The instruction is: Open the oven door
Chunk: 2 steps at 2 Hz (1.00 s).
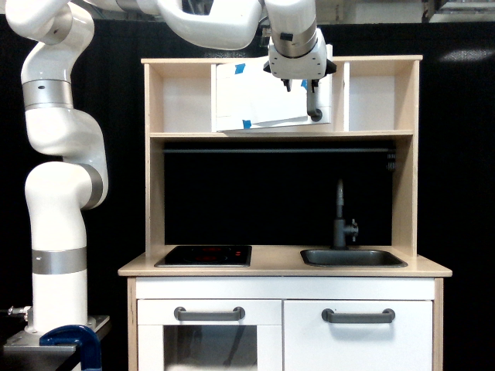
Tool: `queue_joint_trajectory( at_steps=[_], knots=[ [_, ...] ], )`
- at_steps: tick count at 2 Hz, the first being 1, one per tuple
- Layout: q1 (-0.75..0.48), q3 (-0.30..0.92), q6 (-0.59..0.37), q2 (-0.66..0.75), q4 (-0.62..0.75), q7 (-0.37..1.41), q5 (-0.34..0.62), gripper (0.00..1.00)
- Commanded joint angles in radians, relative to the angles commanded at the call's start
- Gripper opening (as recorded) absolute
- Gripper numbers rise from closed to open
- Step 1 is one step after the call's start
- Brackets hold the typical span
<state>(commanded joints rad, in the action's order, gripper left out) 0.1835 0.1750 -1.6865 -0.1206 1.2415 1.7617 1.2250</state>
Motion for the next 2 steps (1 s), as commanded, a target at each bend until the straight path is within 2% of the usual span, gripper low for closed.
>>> queue_joint_trajectory(
  at_steps=[1, 2],
  knots=[
    [0.044, 0.098, -0.108, -0.089, -0.112, 0.07, -0.077, 1.0],
    [0.061, 0.191, -0.184, -0.125, -0.168, 0.132, -0.149, 1.0]
  ],
)
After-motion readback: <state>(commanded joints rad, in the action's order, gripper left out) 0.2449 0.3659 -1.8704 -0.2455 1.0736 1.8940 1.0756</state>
